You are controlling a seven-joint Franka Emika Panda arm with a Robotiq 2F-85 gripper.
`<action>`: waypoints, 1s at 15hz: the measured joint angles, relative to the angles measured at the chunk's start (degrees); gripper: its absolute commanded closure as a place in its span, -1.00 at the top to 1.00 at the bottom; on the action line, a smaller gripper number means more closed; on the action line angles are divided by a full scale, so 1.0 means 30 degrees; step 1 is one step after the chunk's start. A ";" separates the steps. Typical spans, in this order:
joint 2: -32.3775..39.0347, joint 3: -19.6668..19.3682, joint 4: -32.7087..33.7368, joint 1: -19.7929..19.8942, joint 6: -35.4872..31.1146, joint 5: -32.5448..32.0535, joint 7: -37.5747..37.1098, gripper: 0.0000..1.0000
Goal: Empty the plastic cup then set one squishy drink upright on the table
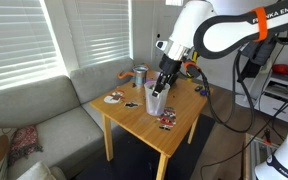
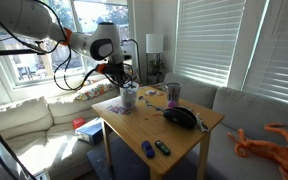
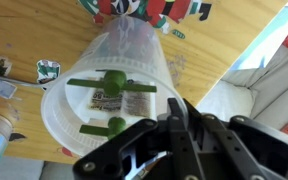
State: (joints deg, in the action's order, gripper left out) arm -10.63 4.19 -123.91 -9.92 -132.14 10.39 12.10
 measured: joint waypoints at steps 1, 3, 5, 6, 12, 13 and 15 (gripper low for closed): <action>-0.0063 -0.0149 0.0054 0.0019 0.0000 0.0364 0.0276 -0.97; -0.0214 -0.0599 0.0061 0.0033 0.0081 0.1760 0.1033 -0.97; -0.0471 -0.1252 0.0020 0.0038 0.0435 0.4038 0.2176 -0.97; -0.0683 -0.1658 -0.0040 0.0042 0.0772 0.5299 0.2883 -0.97; -0.2260 -0.3894 -0.1359 0.0603 0.2267 1.0417 0.6128 -0.89; -0.2367 -0.3948 -0.1506 0.0644 0.2267 1.0550 0.6193 -0.89; -0.2437 -0.3918 -0.1648 0.0613 0.2268 1.0633 0.6199 -0.97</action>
State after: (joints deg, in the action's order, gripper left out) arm -17.94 -7.57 -128.85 -8.09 -125.34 42.29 30.69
